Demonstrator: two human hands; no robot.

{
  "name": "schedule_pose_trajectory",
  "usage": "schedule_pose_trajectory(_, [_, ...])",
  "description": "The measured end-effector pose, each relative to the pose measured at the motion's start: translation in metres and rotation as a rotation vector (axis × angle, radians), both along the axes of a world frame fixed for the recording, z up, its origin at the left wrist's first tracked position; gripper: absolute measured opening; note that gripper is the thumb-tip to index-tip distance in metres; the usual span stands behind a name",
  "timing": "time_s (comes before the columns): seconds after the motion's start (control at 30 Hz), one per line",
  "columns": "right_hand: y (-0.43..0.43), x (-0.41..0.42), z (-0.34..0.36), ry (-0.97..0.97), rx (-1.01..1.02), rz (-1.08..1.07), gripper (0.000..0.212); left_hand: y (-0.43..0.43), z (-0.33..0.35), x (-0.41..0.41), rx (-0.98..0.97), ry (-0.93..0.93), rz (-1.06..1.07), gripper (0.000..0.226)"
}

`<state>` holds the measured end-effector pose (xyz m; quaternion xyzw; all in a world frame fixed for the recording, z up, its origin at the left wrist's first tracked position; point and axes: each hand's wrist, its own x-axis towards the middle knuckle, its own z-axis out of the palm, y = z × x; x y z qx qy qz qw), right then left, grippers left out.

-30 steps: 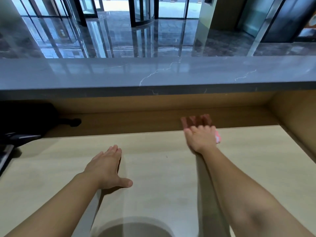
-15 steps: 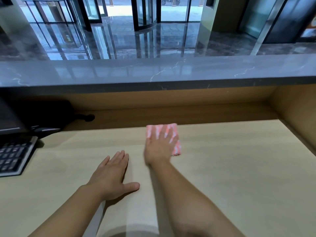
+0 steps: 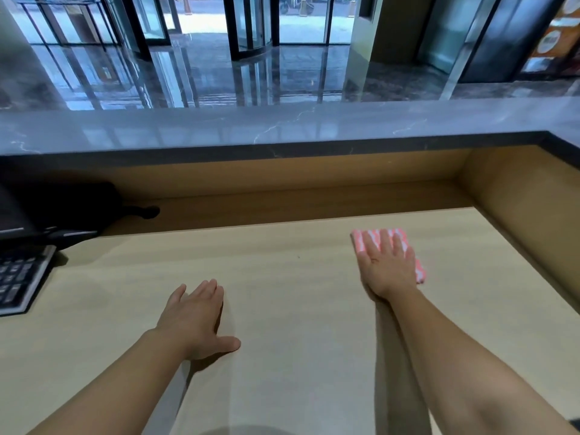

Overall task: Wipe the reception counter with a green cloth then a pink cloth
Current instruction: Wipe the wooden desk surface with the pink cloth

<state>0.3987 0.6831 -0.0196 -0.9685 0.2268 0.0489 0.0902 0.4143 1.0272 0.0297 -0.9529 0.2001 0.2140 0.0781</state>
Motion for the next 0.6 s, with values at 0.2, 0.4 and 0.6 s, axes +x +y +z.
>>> schedule_pose_trajectory(0.2, [0.000, -0.013, 0.006, 0.107, 0.093, -0.310, 0.054, -0.004, -0.003, -0.011, -0.041, -0.009, -0.016, 0.103])
schedule_pose_trajectory(0.4, [0.153, 0.000, -0.005, 0.010, -0.007, 0.060, 0.054, 0.001, -0.007, -0.033, -0.083, 0.007, 0.011, 0.107])
schedule_pose_trajectory(0.6, [0.234, -0.030, -0.007, 0.028, -0.007, 0.551, 0.055, 0.015, -0.007, -0.056, -0.109, 0.007, 0.072, 0.113])
